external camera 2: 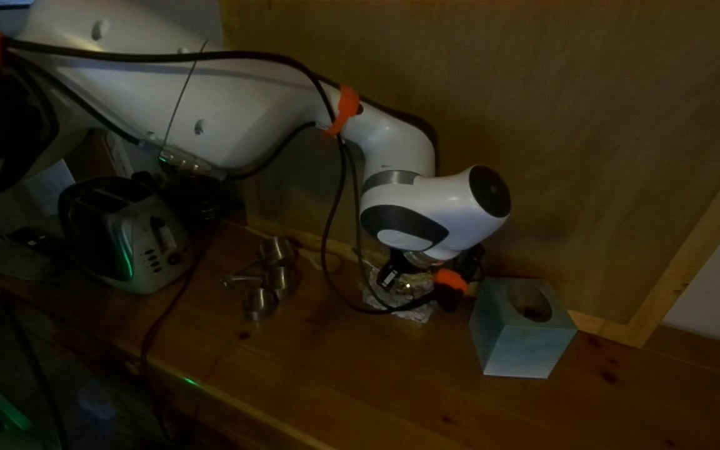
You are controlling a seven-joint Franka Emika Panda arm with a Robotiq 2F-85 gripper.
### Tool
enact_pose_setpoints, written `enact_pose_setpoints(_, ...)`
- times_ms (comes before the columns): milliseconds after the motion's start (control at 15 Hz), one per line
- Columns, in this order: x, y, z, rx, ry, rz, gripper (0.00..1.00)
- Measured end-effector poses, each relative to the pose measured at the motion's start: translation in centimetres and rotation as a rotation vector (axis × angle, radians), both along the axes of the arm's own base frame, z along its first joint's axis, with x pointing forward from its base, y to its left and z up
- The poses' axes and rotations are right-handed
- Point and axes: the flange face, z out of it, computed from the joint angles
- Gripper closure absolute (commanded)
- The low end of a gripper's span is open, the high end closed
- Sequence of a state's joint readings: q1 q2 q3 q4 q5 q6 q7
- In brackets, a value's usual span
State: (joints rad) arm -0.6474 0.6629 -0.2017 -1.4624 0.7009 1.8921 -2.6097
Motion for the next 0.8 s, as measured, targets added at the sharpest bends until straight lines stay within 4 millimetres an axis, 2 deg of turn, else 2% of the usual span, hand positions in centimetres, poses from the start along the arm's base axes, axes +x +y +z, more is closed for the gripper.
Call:
enact_pose_setpoints(267,0.3,0.5,0.3,-0.034,0.000,0.007,0.98)
enact_pose_setpoints(800,0.6,3.4,1.6,-0.109,-0.003,0.010,0.98)
